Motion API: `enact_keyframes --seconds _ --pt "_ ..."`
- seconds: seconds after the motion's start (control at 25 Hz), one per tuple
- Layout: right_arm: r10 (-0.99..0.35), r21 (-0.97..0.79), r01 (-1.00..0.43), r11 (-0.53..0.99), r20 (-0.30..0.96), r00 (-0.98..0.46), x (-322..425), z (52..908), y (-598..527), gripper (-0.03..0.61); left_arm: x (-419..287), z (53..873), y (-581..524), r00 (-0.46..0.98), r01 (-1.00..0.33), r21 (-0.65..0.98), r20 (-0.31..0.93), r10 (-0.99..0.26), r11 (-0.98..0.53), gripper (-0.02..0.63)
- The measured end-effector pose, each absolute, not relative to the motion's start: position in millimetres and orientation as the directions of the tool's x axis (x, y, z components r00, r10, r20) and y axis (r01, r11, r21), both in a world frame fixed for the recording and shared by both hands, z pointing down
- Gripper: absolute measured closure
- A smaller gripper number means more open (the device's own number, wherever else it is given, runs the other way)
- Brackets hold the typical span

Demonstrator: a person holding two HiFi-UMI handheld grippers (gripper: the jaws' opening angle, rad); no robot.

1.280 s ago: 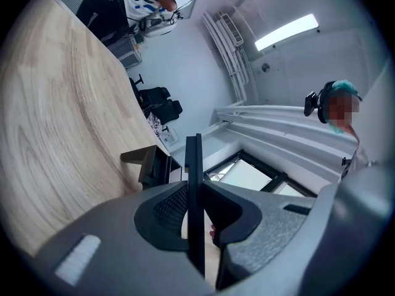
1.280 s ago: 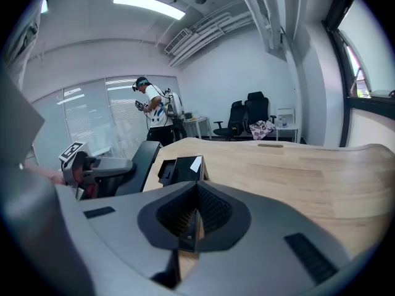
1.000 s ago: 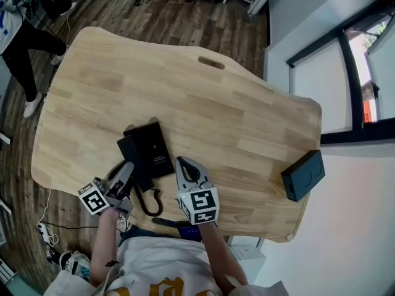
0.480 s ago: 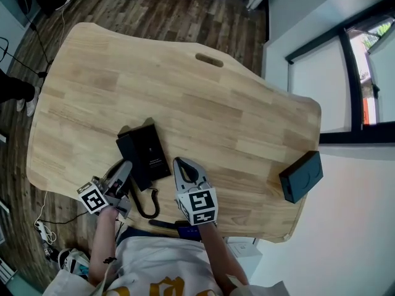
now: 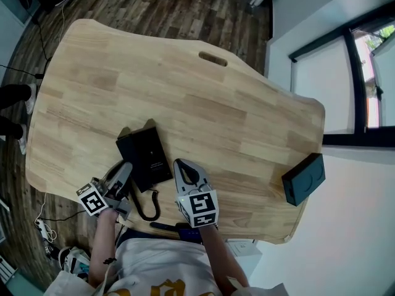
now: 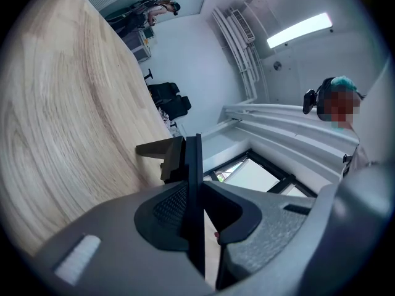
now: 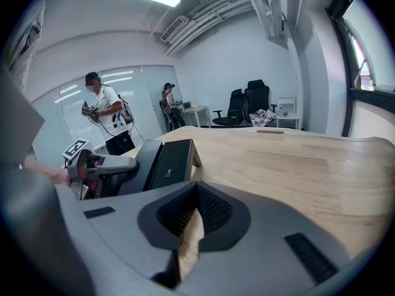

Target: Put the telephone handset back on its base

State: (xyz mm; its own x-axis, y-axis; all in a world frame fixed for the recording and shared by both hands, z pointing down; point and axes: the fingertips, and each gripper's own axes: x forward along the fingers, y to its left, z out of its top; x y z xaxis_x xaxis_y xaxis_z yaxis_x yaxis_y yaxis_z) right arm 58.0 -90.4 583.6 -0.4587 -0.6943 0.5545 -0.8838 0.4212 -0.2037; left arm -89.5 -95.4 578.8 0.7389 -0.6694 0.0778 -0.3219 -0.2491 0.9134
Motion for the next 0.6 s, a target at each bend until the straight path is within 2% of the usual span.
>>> enact_keyframes --seconds 0.6 --pt "-0.694 -0.213 -0.885 0.414 0.556 -0.458 55.8 586.1 -93.1 0.572 -90.0 582.4 -96.2 0.745 -0.322 0.912 0.079 -0.663 -0.254 0.538"
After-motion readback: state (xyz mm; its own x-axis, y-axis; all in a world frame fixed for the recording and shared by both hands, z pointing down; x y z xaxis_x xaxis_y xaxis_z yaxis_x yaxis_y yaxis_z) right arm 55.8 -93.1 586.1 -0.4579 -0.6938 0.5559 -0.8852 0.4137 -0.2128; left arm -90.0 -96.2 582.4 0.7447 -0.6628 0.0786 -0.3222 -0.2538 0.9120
